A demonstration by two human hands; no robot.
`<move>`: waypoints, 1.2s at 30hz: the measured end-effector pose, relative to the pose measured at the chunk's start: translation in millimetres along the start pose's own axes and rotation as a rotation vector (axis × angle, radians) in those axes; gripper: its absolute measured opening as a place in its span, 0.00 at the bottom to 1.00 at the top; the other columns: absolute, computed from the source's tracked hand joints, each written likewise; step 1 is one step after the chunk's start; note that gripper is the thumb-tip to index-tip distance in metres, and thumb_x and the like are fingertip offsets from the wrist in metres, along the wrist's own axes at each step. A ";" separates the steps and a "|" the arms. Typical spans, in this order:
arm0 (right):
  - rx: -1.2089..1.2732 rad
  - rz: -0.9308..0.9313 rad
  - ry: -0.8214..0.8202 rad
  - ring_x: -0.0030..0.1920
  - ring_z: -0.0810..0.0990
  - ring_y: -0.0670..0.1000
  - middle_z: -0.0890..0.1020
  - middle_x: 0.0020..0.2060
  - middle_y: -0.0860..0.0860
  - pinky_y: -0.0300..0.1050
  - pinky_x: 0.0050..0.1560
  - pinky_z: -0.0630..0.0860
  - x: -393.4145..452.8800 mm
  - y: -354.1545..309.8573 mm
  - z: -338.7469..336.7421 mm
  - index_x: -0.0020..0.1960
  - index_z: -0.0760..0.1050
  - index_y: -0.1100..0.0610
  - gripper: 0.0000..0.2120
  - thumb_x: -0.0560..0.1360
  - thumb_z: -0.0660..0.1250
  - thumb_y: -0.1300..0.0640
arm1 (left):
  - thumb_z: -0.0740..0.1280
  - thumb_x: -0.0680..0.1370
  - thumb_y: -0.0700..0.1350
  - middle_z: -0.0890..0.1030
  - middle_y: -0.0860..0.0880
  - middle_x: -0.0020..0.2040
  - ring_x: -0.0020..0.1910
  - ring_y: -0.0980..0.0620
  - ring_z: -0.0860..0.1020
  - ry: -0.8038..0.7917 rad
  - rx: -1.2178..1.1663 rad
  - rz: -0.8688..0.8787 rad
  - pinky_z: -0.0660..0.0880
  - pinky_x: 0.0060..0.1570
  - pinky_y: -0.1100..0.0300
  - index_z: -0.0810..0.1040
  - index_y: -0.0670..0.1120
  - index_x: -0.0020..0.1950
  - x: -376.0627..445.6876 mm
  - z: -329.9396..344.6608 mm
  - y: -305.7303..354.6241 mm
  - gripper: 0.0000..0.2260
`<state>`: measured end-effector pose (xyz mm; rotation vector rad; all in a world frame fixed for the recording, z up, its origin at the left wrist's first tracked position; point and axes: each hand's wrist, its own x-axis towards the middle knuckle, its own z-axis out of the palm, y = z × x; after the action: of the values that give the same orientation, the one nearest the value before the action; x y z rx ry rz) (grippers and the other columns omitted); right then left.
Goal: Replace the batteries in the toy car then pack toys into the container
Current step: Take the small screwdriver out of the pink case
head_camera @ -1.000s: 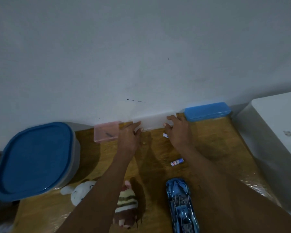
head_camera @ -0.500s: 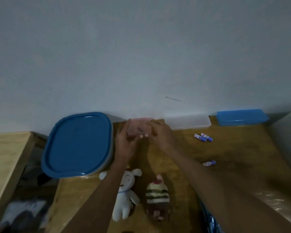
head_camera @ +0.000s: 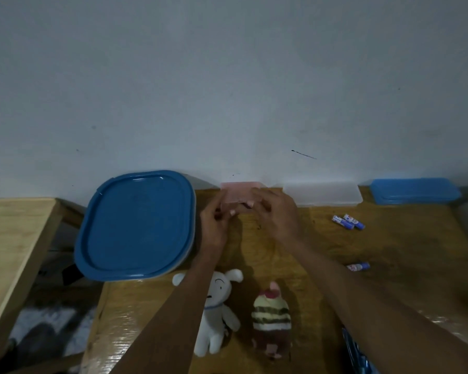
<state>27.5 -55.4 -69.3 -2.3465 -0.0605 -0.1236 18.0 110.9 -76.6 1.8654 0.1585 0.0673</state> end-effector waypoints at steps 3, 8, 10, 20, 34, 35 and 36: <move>0.080 0.029 0.095 0.53 0.76 0.46 0.76 0.54 0.48 0.40 0.52 0.77 6.7 -7.2 -0.1 0.64 0.80 0.51 0.17 0.78 0.69 0.47 | 0.70 0.76 0.30 0.80 0.51 0.58 0.50 0.69 0.79 -0.018 0.016 0.065 0.76 0.49 0.73 0.65 0.47 0.78 1.2 -2.0 -4.8 0.33; 0.228 0.208 0.288 0.46 0.81 0.45 0.82 0.49 0.47 0.41 0.44 0.81 22.9 -27.0 -0.6 0.59 0.78 0.52 0.15 0.76 0.72 0.48 | 0.71 0.77 0.35 0.78 0.51 0.63 0.56 0.71 0.77 -0.069 0.071 0.178 0.74 0.54 0.74 0.58 0.46 0.81 2.8 -6.4 -7.9 0.36; 0.292 0.287 0.337 0.45 0.82 0.45 0.82 0.47 0.47 0.42 0.43 0.82 28.1 -32.8 -1.2 0.56 0.74 0.52 0.14 0.76 0.73 0.47 | 0.72 0.76 0.33 0.79 0.53 0.61 0.54 0.72 0.77 -0.103 0.080 0.173 0.75 0.53 0.74 0.58 0.46 0.81 4.8 -6.8 -8.3 0.38; -0.051 0.200 0.105 0.47 0.77 0.46 0.78 0.49 0.47 0.40 0.41 0.75 11.2 -10.9 9.7 0.55 0.79 0.47 0.11 0.74 0.73 0.48 | 0.71 0.74 0.28 0.82 0.51 0.53 0.49 0.62 0.81 -0.217 -0.020 0.124 0.79 0.48 0.66 0.56 0.46 0.81 16.3 -8.1 -10.6 0.41; -0.175 0.270 -0.053 0.47 0.79 0.52 0.82 0.46 0.50 0.49 0.44 0.81 21.5 -26.1 18.8 0.48 0.85 0.52 0.09 0.71 0.77 0.50 | 0.70 0.75 0.28 0.81 0.50 0.58 0.53 0.63 0.80 -0.205 -0.027 0.100 0.79 0.51 0.65 0.57 0.49 0.81 17.4 -7.3 -11.9 0.40; -0.108 0.221 -0.027 0.48 0.79 0.51 0.82 0.47 0.50 0.47 0.44 0.80 18.2 -24.3 16.0 0.49 0.84 0.52 0.06 0.73 0.75 0.52 | 0.70 0.74 0.27 0.81 0.50 0.56 0.52 0.63 0.80 -0.203 -0.027 0.101 0.79 0.50 0.65 0.57 0.48 0.81 17.7 -6.9 -12.9 0.40; -0.035 0.167 0.007 0.48 0.79 0.50 0.82 0.47 0.50 0.44 0.44 0.79 14.5 -23.2 12.5 0.51 0.83 0.53 0.05 0.76 0.73 0.55 | 0.70 0.74 0.27 0.82 0.49 0.55 0.50 0.62 0.80 -0.201 -0.028 0.097 0.80 0.49 0.64 0.57 0.48 0.81 18.3 -6.5 -14.1 0.41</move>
<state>40.9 -30.1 -60.0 -2.3745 0.1420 -0.0506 34.2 123.8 -88.8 1.8392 -0.0720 -0.0512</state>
